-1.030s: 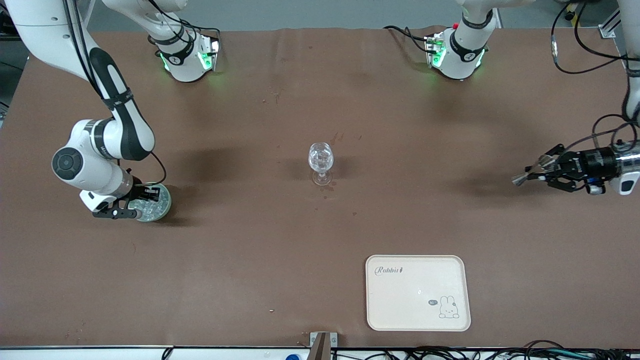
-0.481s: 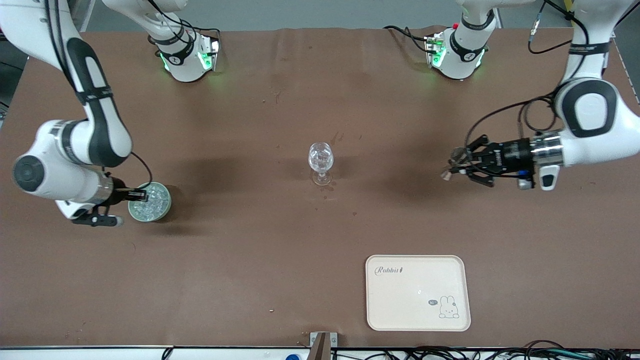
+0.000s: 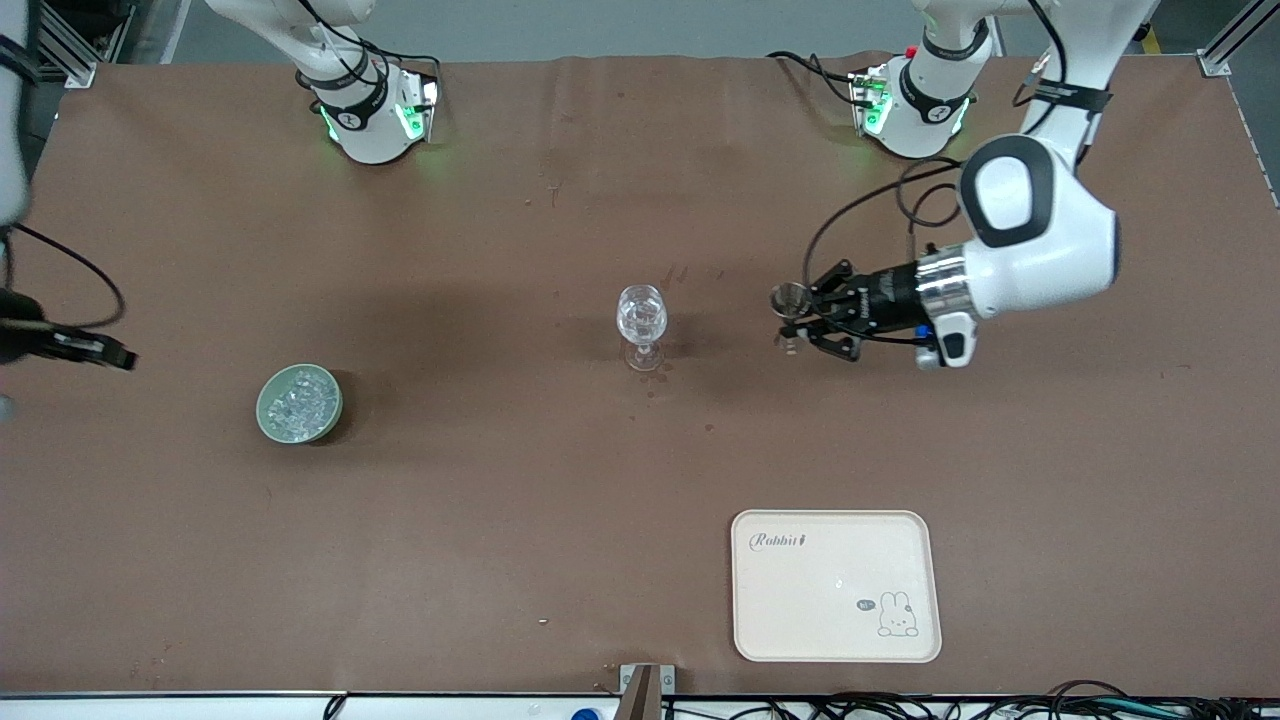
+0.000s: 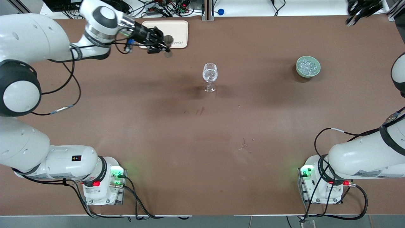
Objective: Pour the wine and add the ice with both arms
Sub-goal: 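Lift the ice cube with the right gripper while the left gripper carries the jigger, then tilt the metal jigger over the wine glass with the left gripper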
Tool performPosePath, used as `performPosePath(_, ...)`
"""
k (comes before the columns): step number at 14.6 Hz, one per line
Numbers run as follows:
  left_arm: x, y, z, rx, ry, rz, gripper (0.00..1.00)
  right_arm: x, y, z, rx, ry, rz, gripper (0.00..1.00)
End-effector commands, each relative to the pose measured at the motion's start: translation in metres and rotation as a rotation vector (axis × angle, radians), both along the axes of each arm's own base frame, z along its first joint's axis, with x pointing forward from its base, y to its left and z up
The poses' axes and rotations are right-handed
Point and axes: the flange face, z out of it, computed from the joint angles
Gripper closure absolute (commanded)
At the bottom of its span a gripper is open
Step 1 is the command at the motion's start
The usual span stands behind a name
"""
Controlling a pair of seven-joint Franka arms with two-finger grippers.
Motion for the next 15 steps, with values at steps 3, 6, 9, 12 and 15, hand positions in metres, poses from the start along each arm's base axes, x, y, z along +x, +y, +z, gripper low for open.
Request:
performPosePath(3,-0.024,-0.086,-0.003,0.135,-0.067,-0.014,1.0,-0.038,0.008,0.098,0.005,-0.086,0.007,0.99)
performPosePath(6,-0.034,-0.119,-0.001,0.199,-0.107,-0.038,1.0,-0.059,0.053,0.12,-0.053,-0.079,0.016,0.99)
performPosePath(9,-0.032,-0.134,0.004,0.292,-0.155,-0.063,1.0,-0.061,0.072,0.125,-0.066,-0.097,-0.006,1.0)
performPosePath(12,-0.031,-0.162,0.006,0.406,-0.211,-0.076,1.0,-0.062,0.07,0.125,-0.032,-0.096,-0.013,1.0)
performPosePath(15,-0.044,-0.191,-0.004,0.52,-0.27,-0.067,1.0,-0.061,0.072,0.126,-0.032,-0.101,-0.009,1.0)
